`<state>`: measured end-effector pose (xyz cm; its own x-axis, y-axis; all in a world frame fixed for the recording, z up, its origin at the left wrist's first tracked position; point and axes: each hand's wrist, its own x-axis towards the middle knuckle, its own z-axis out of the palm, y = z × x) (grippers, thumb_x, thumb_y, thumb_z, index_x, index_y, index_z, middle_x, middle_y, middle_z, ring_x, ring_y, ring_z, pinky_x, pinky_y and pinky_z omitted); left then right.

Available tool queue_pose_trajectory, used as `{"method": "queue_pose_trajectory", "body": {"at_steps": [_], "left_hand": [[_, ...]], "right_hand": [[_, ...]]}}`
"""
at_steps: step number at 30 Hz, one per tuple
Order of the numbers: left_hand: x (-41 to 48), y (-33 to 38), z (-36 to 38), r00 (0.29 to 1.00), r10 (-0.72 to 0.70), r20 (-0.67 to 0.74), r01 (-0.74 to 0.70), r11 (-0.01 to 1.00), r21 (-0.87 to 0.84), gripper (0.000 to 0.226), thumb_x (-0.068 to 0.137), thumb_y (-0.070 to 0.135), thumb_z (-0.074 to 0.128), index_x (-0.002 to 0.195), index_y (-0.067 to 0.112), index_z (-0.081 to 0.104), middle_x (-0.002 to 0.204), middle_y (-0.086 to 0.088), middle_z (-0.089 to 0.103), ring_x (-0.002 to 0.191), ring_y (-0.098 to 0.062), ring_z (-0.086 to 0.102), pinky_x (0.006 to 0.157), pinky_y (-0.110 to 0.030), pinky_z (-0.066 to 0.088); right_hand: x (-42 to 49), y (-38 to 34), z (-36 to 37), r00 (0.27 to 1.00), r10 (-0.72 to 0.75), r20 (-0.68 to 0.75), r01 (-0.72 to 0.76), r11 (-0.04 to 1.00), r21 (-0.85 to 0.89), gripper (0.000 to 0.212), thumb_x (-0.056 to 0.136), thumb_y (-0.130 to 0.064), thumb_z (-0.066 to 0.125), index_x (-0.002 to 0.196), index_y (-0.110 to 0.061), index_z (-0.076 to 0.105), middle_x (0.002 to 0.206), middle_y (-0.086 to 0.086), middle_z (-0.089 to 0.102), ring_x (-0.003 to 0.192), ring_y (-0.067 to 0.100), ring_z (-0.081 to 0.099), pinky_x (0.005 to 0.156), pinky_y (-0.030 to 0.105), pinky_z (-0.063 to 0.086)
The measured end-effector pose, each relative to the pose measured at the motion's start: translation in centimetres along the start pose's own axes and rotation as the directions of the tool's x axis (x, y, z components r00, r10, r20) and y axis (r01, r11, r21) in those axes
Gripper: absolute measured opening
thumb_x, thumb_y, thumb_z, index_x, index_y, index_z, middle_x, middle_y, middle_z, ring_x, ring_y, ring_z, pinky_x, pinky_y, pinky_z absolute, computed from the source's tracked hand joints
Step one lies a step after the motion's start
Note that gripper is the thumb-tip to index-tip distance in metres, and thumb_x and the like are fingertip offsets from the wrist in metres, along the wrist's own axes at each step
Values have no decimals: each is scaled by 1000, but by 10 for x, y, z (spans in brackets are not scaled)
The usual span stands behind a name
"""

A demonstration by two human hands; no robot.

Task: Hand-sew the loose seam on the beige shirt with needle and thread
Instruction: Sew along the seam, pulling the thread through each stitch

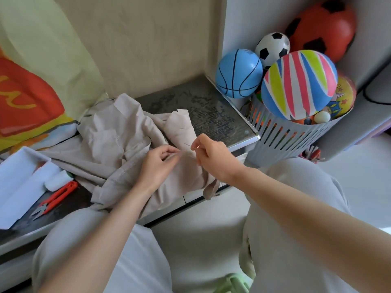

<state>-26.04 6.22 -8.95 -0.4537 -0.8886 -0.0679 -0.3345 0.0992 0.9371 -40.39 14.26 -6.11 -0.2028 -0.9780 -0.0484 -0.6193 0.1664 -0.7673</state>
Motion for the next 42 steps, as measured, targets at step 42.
{"method": "queue_pose_trajectory", "body": {"at_steps": [42], "left_hand": [[-16, -10, 4, 972, 187, -140, -173, 979, 110, 6, 90, 17, 62, 87, 17, 68, 77, -24, 63, 77, -33, 61, 71, -37, 48]], "right_hand": [[-11, -9, 27, 995, 83, 64, -92, 984, 154, 10, 100, -12, 33, 106, -15, 42, 69, -7, 59, 52, -13, 49, 50, 5, 42]]}}
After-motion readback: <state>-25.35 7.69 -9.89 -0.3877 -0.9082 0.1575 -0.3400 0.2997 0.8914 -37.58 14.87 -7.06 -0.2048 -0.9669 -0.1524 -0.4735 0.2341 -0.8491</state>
